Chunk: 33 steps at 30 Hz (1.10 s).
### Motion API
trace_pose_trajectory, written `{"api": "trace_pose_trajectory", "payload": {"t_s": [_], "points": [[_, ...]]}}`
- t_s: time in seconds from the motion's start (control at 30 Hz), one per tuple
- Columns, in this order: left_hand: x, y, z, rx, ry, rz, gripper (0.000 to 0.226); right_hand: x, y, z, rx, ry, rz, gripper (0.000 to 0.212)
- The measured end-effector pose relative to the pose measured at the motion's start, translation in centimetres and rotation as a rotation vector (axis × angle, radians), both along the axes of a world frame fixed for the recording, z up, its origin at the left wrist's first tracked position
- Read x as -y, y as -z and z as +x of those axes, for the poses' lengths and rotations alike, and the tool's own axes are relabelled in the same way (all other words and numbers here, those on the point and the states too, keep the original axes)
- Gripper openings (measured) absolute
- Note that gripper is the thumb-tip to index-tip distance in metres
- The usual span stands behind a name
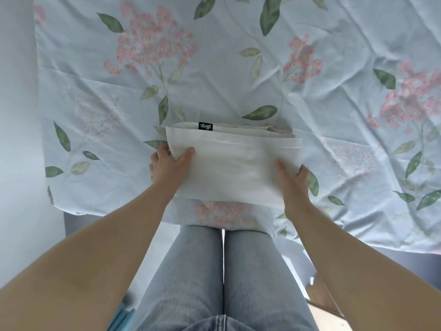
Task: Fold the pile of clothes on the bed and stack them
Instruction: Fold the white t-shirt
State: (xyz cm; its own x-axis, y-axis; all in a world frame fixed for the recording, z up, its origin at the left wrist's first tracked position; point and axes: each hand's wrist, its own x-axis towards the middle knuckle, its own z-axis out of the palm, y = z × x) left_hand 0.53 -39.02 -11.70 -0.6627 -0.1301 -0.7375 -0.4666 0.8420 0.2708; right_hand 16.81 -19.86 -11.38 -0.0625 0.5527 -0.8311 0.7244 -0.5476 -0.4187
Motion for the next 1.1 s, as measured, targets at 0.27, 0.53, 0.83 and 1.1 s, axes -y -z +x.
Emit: {"api": "trace_pose_trajectory", "payload": {"t_s": [0.27, 0.53, 0.83, 1.1], "points": [[-0.4, -0.5, 0.1, 0.185, -0.261, 0.345, 0.034, -1.1, -0.2, -1.6, -0.117, 0.087, -0.134, 0.017], [-1.9, -10.9, -2.4, 0.132, -0.180, 0.663, 0.023, -2.9, -10.7, -1.2, -0.296, 0.052, 0.018, 0.014], [-6.2, -28.7, -1.7, -0.219, -0.009, 0.827, 0.014, -3.9, -27.6, 1.7, -0.542, 0.176, 0.266, 0.016], [-12.3, -35.6, 5.6, -0.231, 0.114, 0.993, 0.010, -7.9, -34.4, 10.3, -0.607, 0.302, 0.463, 0.020]]}}
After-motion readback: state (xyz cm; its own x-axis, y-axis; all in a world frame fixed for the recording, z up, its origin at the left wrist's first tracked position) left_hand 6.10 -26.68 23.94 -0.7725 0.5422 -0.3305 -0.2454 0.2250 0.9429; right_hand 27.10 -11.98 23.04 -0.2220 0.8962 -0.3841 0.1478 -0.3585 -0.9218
